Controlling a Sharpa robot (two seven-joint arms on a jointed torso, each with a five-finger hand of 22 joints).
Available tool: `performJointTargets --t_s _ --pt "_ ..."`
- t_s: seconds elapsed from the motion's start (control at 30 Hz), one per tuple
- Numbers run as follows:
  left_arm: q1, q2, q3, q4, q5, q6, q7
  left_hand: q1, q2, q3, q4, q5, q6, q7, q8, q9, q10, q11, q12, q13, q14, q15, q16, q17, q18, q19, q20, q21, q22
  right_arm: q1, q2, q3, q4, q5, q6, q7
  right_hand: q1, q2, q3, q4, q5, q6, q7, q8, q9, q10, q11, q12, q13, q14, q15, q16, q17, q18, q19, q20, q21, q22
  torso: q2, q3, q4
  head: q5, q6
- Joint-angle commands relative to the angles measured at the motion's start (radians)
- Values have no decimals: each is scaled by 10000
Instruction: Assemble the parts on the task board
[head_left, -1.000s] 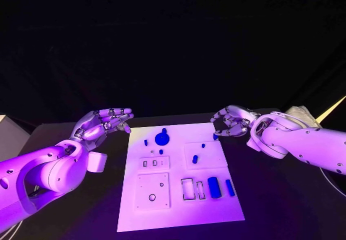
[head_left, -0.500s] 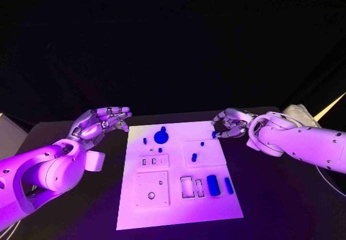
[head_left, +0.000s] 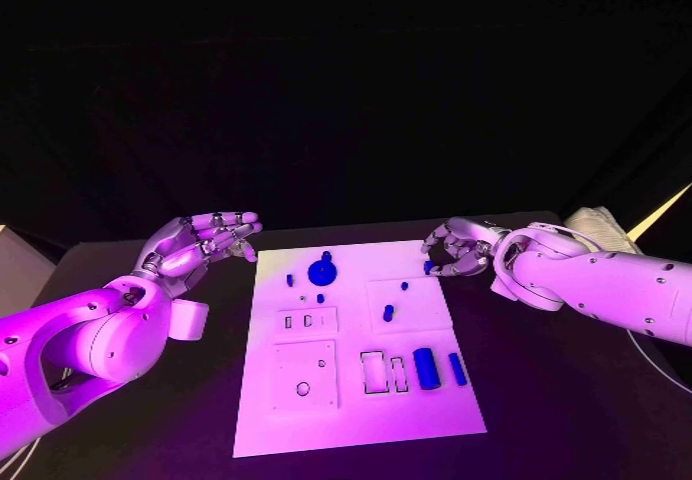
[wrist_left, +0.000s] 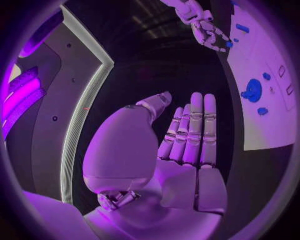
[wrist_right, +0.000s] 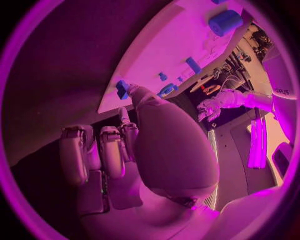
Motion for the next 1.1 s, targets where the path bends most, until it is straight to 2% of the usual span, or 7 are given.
performJointTargets --t_s 0.03,0.23,0.57,0.9,1.1 --pt "9 -3 7 21 -46 156 35 -84 31 38 5 -56 -5 113 -54 -16 -64 -14 -17 2 -74 -27 38 -9 116 -64 27 68 10 -63 61 -6 -38 -173 296 -79 -153 -20 103 24 46 131 -12 88 25 86 -11 72 1188 1078 37 37 2632 100 506 54 53 1879 1 15 -6 35 -19" --pt "9 -10 7 22 -46 155 25 -84 31 38 5 -56 -5 113 -54 -16 -64 -14 -17 2 -74 -27 38 -9 116 -64 27 68 10 -114 144 -7 -105 -208 284 -162 -207 -9 228 41 60 265 -42 158 44 126 -40 111 1226 1078 14 37 2632 99 510 35 56 1886 6 4 27 20 -26" --pt "10 -16 7 22 -48 153 18 -84 31 38 5 -56 -5 113 -54 -16 -64 -14 -17 2 -74 -27 38 -9 116 -64 27 68 10 -132 236 -8 -165 -271 222 -317 -320 28 442 80 55 424 -89 241 60 212 -82 191 1307 1078 -23 37 2632 82 550 1 114 1942 6 20 -11 54 -47" --pt "10 -22 7 14 -49 156 9 -84 31 38 5 -56 -5 113 -54 -16 -64 -14 -17 2 -74 -27 38 -9 116 -64 27 68 10 -135 245 -7 -206 -276 194 -365 -388 87 621 100 69 512 -125 288 65 258 -116 230 1348 1078 -54 37 2632 79 560 -26 125 1955 1 20 8 55 -79" --pt "10 -22 7 0 -49 172 -6 -84 31 38 5 -56 -5 113 -54 -16 -64 -14 -17 2 -74 -27 38 -9 116 -64 27 68 10 -135 248 -7 -211 -277 171 -357 -408 63 646 95 56 502 -126 283 59 229 -119 203 1318 1078 -59 37 2632 81 556 -33 118 1949 -3 21 -6 63 -67"
